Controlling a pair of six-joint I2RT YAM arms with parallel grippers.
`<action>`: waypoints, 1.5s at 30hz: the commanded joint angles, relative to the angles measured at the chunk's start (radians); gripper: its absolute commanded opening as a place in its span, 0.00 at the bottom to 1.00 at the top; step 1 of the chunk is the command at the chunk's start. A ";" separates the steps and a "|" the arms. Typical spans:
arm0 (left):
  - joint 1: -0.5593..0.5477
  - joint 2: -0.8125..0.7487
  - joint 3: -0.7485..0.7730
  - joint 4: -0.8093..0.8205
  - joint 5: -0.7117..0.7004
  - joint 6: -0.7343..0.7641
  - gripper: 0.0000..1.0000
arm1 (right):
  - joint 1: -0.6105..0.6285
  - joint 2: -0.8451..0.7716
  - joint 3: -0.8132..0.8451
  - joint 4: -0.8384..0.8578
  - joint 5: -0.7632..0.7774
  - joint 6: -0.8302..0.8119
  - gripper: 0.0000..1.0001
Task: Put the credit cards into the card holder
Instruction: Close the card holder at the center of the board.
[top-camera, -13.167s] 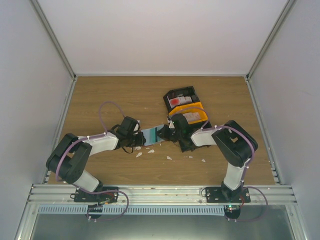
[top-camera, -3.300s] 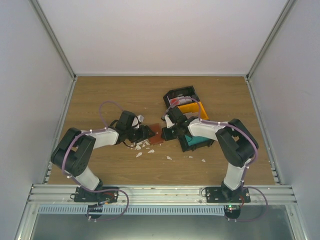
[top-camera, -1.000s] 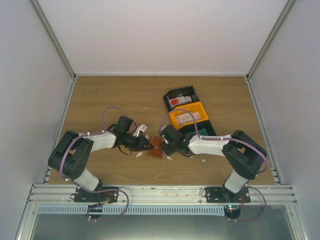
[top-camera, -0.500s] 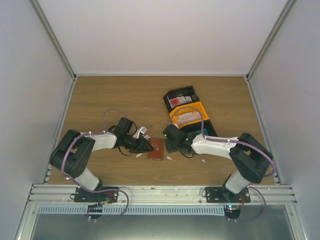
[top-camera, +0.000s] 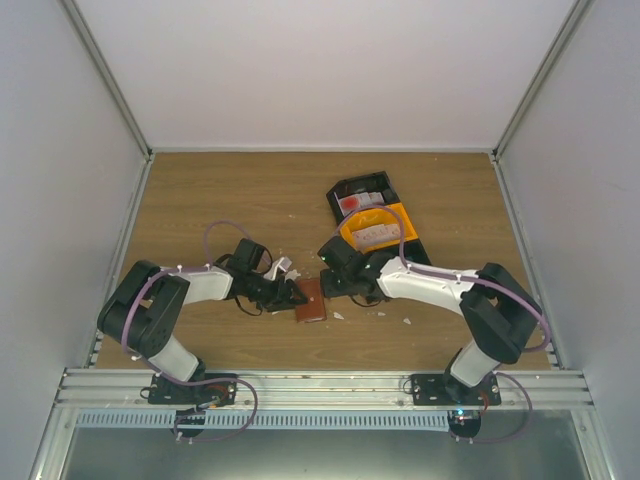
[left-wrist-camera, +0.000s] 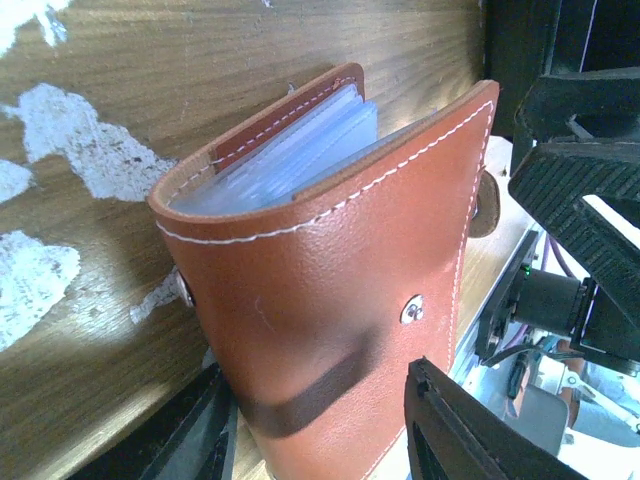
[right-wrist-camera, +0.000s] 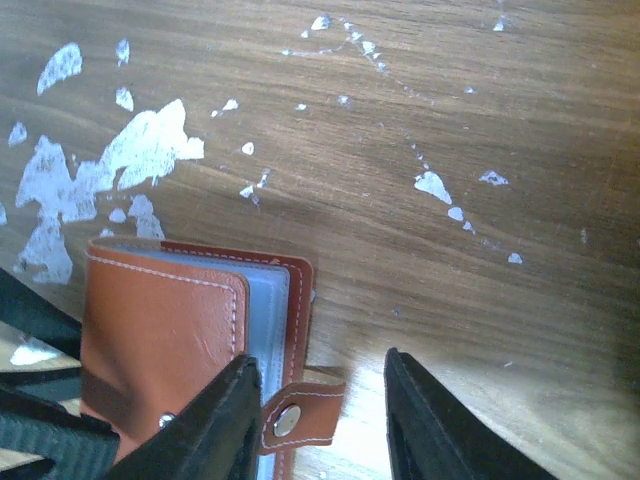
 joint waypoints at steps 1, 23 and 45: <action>-0.009 -0.006 -0.011 0.038 -0.002 0.007 0.48 | -0.003 0.029 0.052 -0.052 -0.008 0.013 0.40; -0.063 0.054 0.043 -0.078 -0.225 0.009 0.46 | 0.019 0.126 0.141 -0.212 0.089 -0.043 0.33; -0.070 0.080 0.043 -0.058 -0.207 0.007 0.46 | 0.019 0.064 0.097 -0.212 0.021 -0.014 0.29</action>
